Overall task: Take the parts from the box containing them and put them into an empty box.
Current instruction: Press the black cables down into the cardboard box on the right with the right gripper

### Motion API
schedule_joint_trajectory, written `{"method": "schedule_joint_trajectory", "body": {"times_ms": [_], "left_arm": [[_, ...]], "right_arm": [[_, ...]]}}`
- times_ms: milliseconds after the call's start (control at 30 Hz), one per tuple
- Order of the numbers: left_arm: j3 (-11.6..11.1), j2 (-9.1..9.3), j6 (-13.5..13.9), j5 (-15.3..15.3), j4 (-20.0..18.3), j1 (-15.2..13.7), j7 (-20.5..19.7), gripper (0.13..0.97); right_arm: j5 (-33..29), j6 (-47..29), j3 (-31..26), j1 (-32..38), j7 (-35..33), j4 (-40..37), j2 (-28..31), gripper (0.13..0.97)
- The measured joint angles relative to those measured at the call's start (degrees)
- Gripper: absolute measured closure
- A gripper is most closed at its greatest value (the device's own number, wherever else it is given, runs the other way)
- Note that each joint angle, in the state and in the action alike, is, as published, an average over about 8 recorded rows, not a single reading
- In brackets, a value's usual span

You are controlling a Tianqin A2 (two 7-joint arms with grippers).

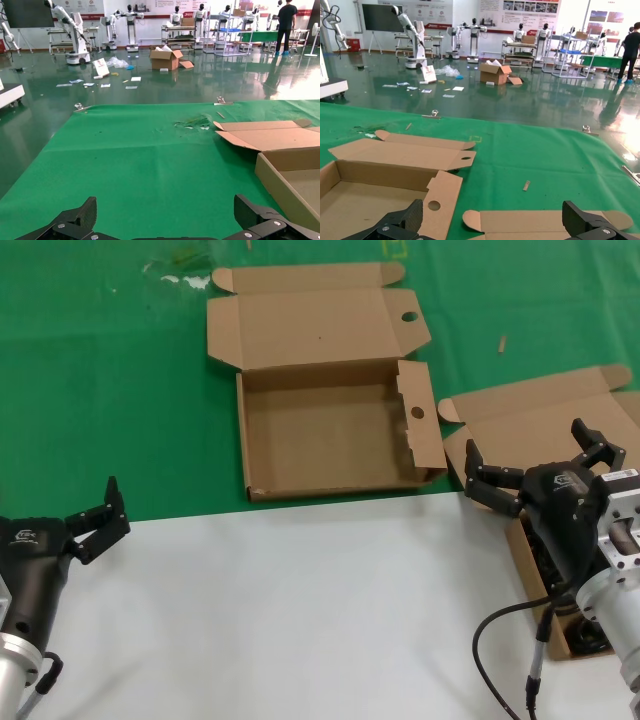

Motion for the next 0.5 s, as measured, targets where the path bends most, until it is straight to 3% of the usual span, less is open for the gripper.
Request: {"method": "schedule_joint_trajectory", "body": {"times_ms": [500], "left_arm": [[0.0, 0.0, 0.0, 0.0, 0.0, 0.0, 0.0, 0.183]], "right_arm": [[-0.9, -0.2, 2.9, -2.4, -2.1, 1.9, -3.1, 0.129]]}}
